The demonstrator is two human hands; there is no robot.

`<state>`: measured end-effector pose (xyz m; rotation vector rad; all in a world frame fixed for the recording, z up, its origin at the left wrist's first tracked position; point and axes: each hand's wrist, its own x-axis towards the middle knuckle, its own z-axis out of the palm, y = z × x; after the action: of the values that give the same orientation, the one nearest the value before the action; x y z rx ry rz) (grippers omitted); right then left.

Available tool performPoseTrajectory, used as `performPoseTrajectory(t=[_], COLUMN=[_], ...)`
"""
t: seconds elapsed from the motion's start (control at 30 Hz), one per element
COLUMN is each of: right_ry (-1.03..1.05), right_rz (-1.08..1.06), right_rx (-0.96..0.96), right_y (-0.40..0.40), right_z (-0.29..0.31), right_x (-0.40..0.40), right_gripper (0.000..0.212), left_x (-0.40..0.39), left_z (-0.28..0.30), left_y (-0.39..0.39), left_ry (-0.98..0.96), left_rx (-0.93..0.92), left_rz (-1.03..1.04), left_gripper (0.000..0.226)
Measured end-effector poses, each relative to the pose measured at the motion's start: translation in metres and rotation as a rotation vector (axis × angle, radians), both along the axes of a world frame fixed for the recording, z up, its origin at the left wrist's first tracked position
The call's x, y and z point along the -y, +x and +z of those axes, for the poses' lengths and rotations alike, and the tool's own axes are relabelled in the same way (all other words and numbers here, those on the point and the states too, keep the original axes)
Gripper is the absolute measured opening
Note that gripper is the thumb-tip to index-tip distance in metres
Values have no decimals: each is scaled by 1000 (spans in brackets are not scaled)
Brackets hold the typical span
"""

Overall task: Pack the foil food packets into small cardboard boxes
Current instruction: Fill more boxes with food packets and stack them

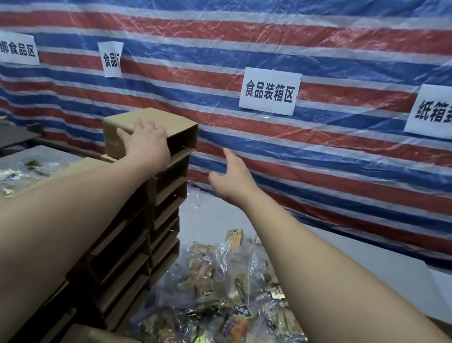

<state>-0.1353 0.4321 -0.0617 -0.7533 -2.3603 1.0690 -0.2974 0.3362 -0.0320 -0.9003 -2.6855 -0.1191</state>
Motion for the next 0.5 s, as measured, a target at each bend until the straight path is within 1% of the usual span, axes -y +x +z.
performPoseTrajectory(t=[0.07,0.13,0.2,0.3,0.4,0.5], right_ry=[14,44,64,91,130,219], right_rz=[-10,-10,-16,-45,-55,-113], right_rx=[7,20,27,32,6,-81], right_y=[5,10,16,23,34,53], right_z=[2,7,14,27,43,64], right_x=[-2,-5,-8,-10,-9,-12], right_gripper=[71,72,73,73,74,74], left_x=[5,12,20,30,36,38], left_z=[0,3,11,27,45,66], left_y=[-3,-5,-2,6,24,52], left_ry=[29,104,163,196,275,374], left_rx=[-18,-74,-147,-263,-292,-264], left_rz=[-7,-22,-40,-104,-184,-263], left_gripper=[37,32,30,28,20,18])
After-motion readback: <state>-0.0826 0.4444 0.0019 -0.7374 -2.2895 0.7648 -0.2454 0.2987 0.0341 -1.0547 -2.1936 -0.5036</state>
